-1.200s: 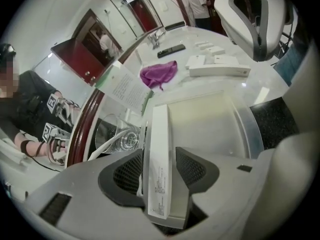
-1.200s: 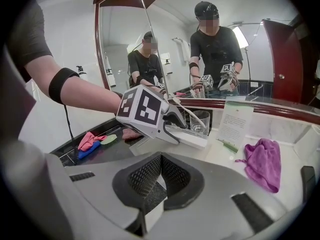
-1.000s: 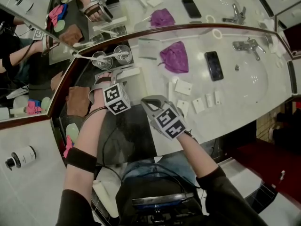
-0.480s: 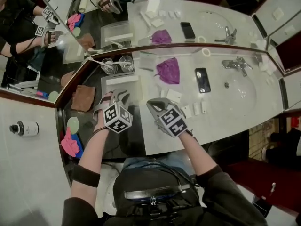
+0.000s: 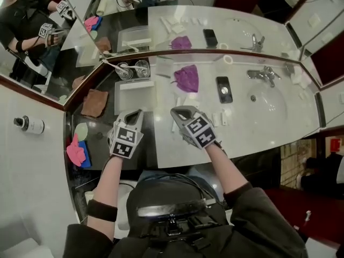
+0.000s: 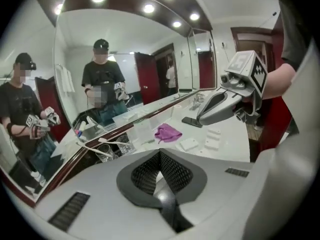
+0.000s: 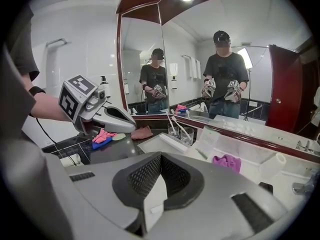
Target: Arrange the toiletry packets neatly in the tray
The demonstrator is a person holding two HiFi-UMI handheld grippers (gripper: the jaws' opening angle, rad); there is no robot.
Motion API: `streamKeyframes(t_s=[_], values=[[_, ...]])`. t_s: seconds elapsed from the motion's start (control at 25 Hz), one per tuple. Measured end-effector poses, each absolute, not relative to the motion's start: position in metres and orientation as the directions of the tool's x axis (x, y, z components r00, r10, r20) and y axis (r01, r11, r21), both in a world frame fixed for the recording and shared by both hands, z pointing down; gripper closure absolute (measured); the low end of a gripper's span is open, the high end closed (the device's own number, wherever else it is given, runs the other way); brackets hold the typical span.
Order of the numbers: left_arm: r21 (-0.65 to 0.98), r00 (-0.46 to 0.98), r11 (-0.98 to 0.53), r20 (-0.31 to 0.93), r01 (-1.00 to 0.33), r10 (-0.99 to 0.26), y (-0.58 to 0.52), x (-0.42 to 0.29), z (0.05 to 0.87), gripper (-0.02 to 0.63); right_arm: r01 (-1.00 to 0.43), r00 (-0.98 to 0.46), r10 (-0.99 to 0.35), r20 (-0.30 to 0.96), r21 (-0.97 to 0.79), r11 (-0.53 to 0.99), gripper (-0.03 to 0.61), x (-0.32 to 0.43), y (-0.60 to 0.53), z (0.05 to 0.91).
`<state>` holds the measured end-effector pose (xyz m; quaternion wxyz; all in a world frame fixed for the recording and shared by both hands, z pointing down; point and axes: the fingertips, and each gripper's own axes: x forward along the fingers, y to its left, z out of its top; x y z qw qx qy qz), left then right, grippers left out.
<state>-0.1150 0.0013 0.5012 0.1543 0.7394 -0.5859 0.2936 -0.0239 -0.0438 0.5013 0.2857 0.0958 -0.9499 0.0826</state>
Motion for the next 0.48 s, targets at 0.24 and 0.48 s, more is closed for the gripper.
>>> streamKeyframes(t_s=[0.24, 0.48], values=[[0.047, 0.099, -0.088, 0.548, -0.995, -0.831, 0.03, -0.118, 0.499, 0.613, -0.233, -0.816, -0.149, 0.558, -0.082, 0.969, 0.577, -0.003, -0.037, 0.494], [0.156, 0.088, -0.007, 0.517, -0.988, -0.851, 0.052, -0.115, 0.501, 0.614, -0.246, -0.819, -0.168, 0.549, -0.071, 0.967, 0.577, 0.01, -0.033, 0.487]])
